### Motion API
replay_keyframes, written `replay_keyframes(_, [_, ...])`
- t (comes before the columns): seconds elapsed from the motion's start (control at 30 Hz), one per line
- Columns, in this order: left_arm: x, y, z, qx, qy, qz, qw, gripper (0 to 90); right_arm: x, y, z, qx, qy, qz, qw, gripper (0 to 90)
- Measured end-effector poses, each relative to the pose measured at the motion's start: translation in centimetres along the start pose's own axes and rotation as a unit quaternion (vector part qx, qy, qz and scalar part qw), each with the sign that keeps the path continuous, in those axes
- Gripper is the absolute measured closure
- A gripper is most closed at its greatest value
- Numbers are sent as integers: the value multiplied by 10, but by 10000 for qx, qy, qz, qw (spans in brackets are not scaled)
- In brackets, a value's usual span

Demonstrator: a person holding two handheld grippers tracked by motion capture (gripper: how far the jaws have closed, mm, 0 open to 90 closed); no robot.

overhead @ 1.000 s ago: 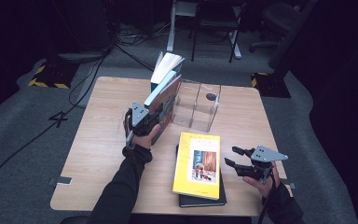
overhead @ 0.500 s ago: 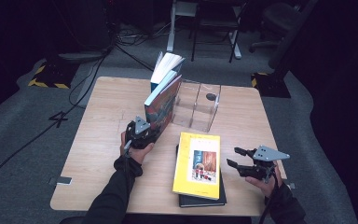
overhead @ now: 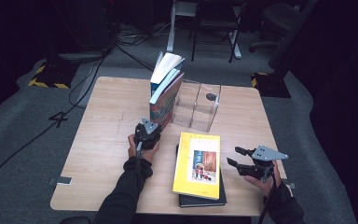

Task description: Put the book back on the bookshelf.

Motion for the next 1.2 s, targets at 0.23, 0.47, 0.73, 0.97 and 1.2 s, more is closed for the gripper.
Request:
replay_keyframes(0.23, [-4, 12, -7, 11, -135, -136, 9998, 739, 0, 1, 1, 14, -16, -38, 10000, 419])
replay_keyframes(0.47, [-6, 12, -7, -39, -55, -202, 9998, 730, 0, 0, 1, -36, -43, 32, 10000, 429])
replay_keyframes(0.73, [1, -1, -1, -46, -441, 319, 9985, 507, 2, 1, 1, -4, -57, -14, 10000, 428])
replay_keyframes(0.97, [1, -7, 18, 625, 521, 563, 9951, 450, 4, 3, 1, 40, -53, -37, 10000, 432])
replay_keyframes(1.2, [4, -11, 27, 897, 962, 521, 9899, 624, 5, 3, 2, 24, -12, -97, 9999, 433])
Point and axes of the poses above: each handheld gripper's, and its own axes: y roughly forward along the jaws, z roughly out of its underside, x roughly to its left, the point moved 7 cm from there along y, roughly forward along the jaws, and after that the axes turned 7 degrees about -z, right-handed, at the moved point
